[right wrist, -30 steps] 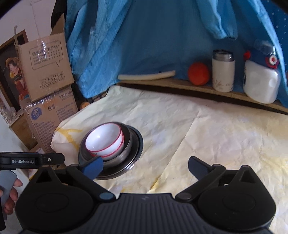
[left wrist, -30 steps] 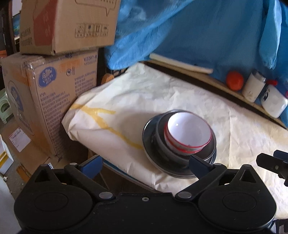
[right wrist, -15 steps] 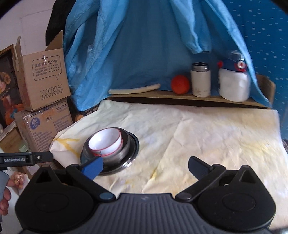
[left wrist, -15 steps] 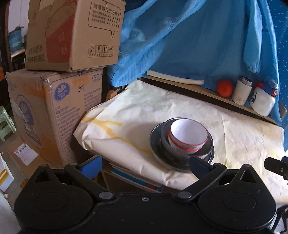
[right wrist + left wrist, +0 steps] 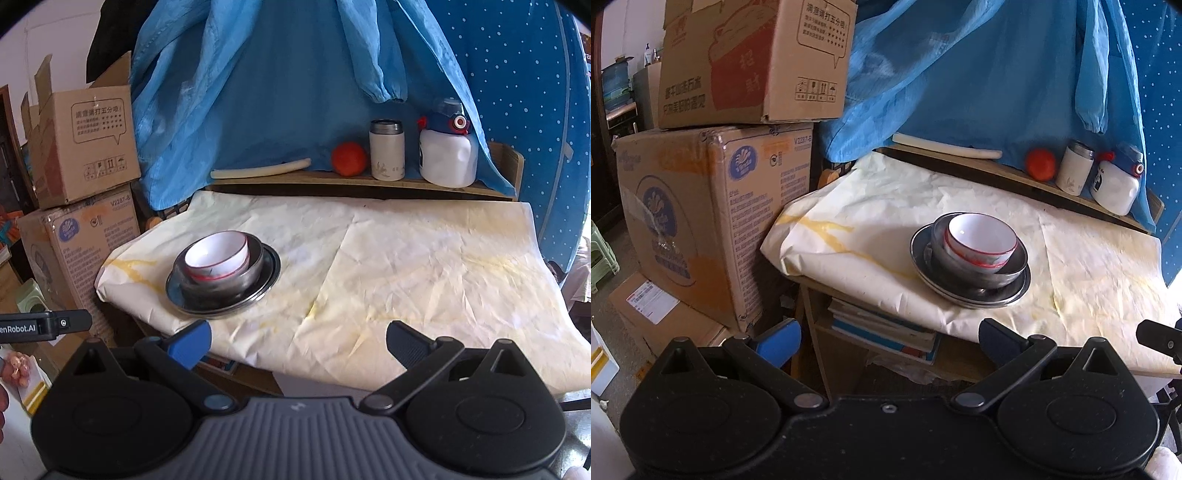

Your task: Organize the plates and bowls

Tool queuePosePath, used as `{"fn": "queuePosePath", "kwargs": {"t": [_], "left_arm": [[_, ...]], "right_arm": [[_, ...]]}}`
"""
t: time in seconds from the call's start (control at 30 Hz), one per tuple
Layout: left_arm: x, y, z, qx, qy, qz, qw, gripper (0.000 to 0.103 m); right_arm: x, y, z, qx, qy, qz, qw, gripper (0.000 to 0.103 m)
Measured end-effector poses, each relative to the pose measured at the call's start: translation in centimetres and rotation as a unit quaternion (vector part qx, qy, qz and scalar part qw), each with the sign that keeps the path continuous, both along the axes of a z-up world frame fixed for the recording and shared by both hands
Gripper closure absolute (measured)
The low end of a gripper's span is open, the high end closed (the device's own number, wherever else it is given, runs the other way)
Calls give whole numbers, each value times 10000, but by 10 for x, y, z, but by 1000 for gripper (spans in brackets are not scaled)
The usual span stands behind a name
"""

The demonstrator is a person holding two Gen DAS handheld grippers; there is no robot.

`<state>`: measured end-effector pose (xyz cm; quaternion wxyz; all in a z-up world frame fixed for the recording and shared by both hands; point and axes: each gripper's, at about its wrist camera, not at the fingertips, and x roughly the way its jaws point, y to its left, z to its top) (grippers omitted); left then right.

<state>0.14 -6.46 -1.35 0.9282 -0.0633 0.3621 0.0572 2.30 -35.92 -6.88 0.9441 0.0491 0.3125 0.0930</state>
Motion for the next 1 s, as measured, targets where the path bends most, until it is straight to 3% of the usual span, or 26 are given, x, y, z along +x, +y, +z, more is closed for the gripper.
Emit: {"fn": "queuePosePath", "kwargs": {"t": [1.0], "left_arm": [[-23,-10,5,211,-104,-186,9996,1]], "right_arm": [[-13,4,4,-38,-44,-18,10000,0]]}}
